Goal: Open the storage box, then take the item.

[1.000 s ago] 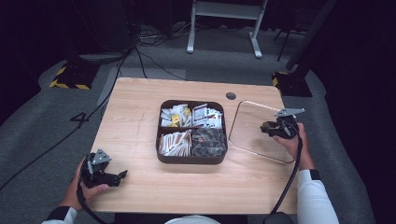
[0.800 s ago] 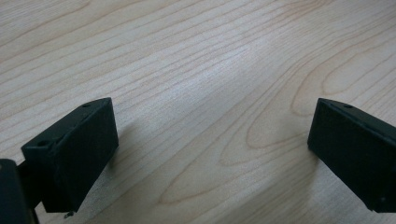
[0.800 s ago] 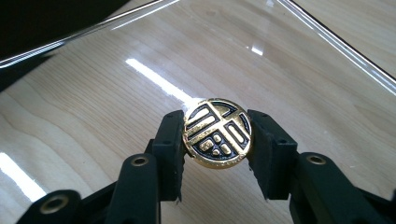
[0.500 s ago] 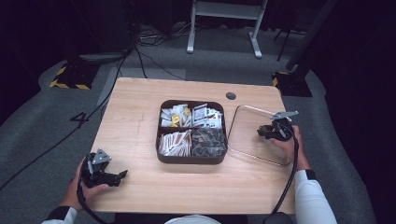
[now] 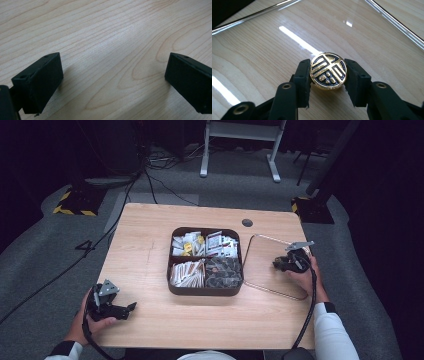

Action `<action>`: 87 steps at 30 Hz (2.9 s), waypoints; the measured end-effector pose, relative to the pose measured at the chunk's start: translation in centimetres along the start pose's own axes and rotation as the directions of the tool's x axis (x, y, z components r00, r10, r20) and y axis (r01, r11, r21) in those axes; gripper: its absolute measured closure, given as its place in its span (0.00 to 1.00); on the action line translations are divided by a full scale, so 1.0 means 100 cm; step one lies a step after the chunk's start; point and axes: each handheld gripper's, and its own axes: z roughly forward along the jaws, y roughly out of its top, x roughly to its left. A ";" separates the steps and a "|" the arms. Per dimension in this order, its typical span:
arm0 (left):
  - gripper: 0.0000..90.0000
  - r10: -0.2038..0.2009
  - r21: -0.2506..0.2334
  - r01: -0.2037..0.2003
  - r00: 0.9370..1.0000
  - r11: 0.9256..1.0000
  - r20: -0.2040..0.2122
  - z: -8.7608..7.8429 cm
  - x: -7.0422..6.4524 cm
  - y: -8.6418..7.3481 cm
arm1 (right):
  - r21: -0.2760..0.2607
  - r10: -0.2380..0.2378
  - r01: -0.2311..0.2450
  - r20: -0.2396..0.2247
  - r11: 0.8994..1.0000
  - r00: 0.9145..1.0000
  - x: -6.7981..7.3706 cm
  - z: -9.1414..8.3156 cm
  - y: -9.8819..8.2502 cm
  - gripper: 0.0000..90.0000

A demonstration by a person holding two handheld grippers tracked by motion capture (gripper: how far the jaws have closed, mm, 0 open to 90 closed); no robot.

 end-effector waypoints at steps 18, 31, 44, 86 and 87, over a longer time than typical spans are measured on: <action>0.02 0.016 0.001 -0.016 1.000 1.000 0.011 -0.001 -0.001 0.000 | -0.023 0.058 -0.059 -0.040 0.998 0.997 -0.001 0.000 -0.004 0.45; 0.00 0.010 0.007 -0.010 1.000 1.000 0.008 0.002 -0.001 0.002 | -0.080 0.092 -0.096 -0.053 0.992 0.994 0.000 -0.009 -0.003 0.30; 0.00 0.007 0.006 -0.007 1.000 1.000 0.007 0.002 -0.001 0.002 | -0.168 0.075 -0.081 -0.043 0.983 0.996 0.013 -0.029 0.017 0.33; 0.00 0.013 0.007 -0.013 1.000 1.000 0.015 0.003 0.001 0.004 | -0.220 -0.145 0.121 -0.098 0.968 0.985 0.097 0.002 0.137 0.36; 0.00 0.013 0.007 -0.013 1.000 1.000 0.015 0.003 0.001 0.004 | -0.216 -0.144 0.119 -0.103 0.969 0.984 0.098 0.005 0.139 0.36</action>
